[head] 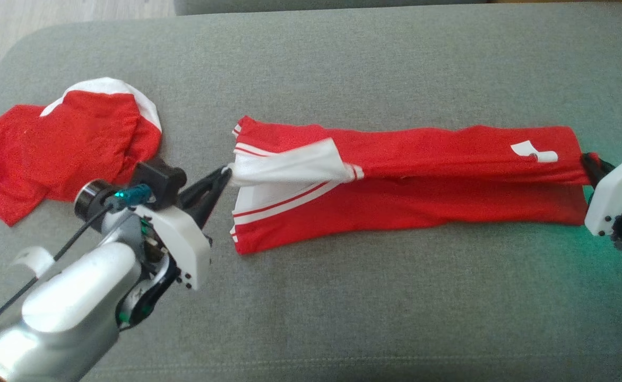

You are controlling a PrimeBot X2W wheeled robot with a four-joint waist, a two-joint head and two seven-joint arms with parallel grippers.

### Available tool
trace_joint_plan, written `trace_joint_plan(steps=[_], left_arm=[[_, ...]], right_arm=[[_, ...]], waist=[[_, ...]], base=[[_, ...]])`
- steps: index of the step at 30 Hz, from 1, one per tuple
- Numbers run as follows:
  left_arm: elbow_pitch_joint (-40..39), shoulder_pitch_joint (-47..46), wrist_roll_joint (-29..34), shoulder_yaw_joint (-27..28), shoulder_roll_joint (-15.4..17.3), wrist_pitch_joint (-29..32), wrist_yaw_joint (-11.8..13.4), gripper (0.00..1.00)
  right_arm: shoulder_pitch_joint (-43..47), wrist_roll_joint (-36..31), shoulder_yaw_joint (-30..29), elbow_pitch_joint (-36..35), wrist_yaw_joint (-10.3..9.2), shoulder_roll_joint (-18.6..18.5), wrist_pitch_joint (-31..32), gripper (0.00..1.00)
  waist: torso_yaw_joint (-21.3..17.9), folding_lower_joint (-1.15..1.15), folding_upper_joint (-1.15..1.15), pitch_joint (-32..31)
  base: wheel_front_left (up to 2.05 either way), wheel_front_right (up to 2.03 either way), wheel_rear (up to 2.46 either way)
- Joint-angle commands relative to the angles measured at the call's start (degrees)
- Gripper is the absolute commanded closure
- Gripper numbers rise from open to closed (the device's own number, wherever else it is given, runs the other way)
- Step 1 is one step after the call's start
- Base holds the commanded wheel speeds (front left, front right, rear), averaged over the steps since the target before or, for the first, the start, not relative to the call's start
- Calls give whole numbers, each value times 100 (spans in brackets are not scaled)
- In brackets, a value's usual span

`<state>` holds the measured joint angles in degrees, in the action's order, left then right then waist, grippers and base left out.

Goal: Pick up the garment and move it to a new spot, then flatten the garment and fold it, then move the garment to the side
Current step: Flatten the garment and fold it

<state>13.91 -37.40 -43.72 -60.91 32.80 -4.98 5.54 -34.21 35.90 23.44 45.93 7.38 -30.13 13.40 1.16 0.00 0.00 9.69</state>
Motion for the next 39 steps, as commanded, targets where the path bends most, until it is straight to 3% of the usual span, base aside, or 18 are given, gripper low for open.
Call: trace_joint_plan(steps=[1,13,14,15,16,17,22,27,28,30,31,32,35,39], left_arm=[[-177,-175,-35,226,253,25,40,100],[-189,6,77,-39,379,230,88,100],[-156,24,65,-41,348,220,107,100],[-116,39,63,-34,309,197,152,62],[-80,41,102,-47,271,159,190,13],[-38,54,108,-43,223,119,228,0],[213,109,30,179,13,-245,517,0],[422,283,-542,845,-239,-743,741,0],[472,353,-666,1220,-366,-919,870,0],[461,396,-669,1407,-433,-964,927,0],[293,521,-614,2017,-641,-994,1063,0],[293,521,-614,2017,-641,-994,1063,0],[-193,961,-138,3153,-1066,-998,1170,0],[-589,1635,803,3882,-1594,-1000,980,0]], right_arm=[[79,29,-5,-168,11,-210,-1,100],[294,55,-36,-438,11,-241,631,100],[333,56,-14,-466,11,-255,711,50],[369,76,-8,-505,11,-263,762,0],[385,90,-55,-536,11,-269,747,0],[386,73,-104,-568,11,-273,701,0],[327,-138,-421,-783,11,-191,246,0],[276,-361,-884,-1008,11,70,-470,0],[319,-444,-1108,-1145,11,279,-847,0],[356,-497,-1214,-1227,11,381,-1042,0],[470,-665,-1352,-1425,11,556,-1409,0],[470,-665,-1352,-1425,11,556,-1409,0],[670,-838,-1619,-1716,11,871,-1860,0],[1006,-1336,-1712,-2076,11,1188,-2223,0]], waist=[[-2,0,0,14],[-166,0,0,81],[-173,0,0,66],[-180,0,0,49],[-189,0,0,35],[-197,0,0,19],[-232,0,0,-97],[-236,0,0,-208],[-224,0,0,-279],[-217,0,0,-309],[-195,0,0,-369],[-195,0,0,-369],[-177,0,0,-406],[-181,0,0,-443]], base=[[0,0,0],[0,0,0],[0,0,0],[0,0,0],[0,0,0],[0,0,0],[0,0,0],[0,0,0],[0,0,0],[0,0,0],[0,0,0],[0,0,0],[0,0,0],[0,0,0]])
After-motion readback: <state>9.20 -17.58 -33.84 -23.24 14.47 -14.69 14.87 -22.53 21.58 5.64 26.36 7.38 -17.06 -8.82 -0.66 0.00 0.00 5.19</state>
